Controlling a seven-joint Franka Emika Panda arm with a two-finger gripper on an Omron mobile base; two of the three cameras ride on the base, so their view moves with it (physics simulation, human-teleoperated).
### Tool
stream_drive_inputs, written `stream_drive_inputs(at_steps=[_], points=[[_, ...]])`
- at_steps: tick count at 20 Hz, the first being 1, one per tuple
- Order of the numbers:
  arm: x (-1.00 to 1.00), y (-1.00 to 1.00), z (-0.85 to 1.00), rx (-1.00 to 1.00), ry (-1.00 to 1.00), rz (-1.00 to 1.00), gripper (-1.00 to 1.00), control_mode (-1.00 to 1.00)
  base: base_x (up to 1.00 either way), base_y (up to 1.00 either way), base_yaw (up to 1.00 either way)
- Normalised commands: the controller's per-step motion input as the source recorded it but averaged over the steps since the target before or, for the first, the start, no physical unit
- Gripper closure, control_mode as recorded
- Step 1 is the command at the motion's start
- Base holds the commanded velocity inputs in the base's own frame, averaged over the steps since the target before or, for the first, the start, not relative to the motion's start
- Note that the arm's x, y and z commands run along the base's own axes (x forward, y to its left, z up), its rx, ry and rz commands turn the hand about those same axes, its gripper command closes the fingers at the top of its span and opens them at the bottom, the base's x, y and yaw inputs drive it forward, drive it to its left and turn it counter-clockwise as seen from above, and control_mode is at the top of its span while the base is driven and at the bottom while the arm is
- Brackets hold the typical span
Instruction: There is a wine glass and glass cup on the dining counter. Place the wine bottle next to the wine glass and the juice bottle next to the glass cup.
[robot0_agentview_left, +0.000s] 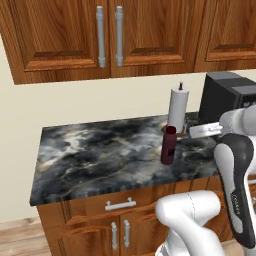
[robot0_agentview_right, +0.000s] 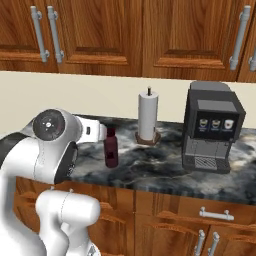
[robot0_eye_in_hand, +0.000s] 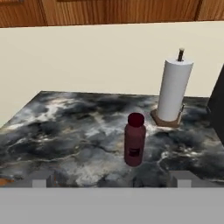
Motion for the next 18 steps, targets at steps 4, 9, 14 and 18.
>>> stream_drive_inputs(at_steps=[4,9,14,18], points=[[0.23,-0.84,-0.48,0.07,0.0,0.48,-1.0,-1.0,0.0,0.0,0.0],[0.71,-0.4,-0.26,0.1,-0.01,0.5,-1.0,-1.0,0.0,0.0,0.0],[0.84,0.0,-0.29,0.08,-0.01,0.45,-1.0,-1.0,0.0,0.0,0.0],[0.65,0.08,-0.41,0.03,0.0,0.38,-1.0,-1.0,0.0,0.0,0.0]])
